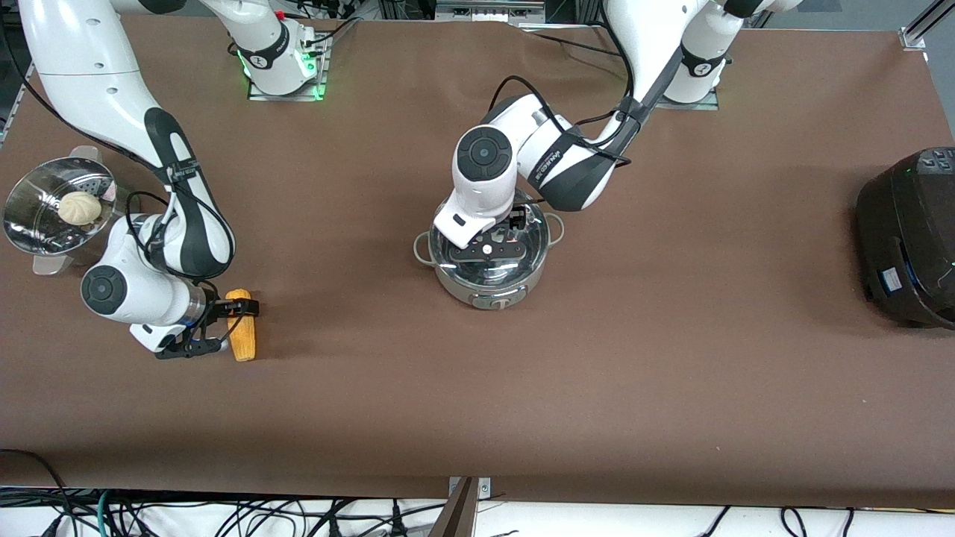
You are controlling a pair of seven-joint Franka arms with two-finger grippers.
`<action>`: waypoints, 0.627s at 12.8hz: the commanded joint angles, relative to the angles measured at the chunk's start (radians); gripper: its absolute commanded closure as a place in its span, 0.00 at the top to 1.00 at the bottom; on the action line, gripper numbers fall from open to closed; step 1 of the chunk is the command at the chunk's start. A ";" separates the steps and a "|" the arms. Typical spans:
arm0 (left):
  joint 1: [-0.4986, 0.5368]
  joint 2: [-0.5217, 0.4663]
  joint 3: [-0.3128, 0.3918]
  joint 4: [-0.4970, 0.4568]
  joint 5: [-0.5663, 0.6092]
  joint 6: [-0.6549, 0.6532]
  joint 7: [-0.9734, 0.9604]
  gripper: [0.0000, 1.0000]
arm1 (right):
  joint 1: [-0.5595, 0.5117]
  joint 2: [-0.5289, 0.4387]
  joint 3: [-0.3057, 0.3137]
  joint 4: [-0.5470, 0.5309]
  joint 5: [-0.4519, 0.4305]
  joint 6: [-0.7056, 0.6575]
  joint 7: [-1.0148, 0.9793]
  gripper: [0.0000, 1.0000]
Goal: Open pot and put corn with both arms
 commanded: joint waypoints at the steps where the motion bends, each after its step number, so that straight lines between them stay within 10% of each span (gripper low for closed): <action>1: 0.004 -0.035 0.006 -0.013 0.004 -0.018 0.072 0.05 | -0.003 -0.003 0.004 -0.012 0.017 0.013 -0.007 0.23; 3: 0.005 -0.055 0.007 -0.009 0.001 -0.075 0.073 0.00 | -0.006 -0.003 0.006 -0.015 0.017 0.013 -0.005 0.00; 8: 0.112 -0.181 0.011 0.025 0.002 -0.231 0.071 0.00 | -0.003 -0.080 0.036 -0.002 0.017 -0.090 0.004 0.00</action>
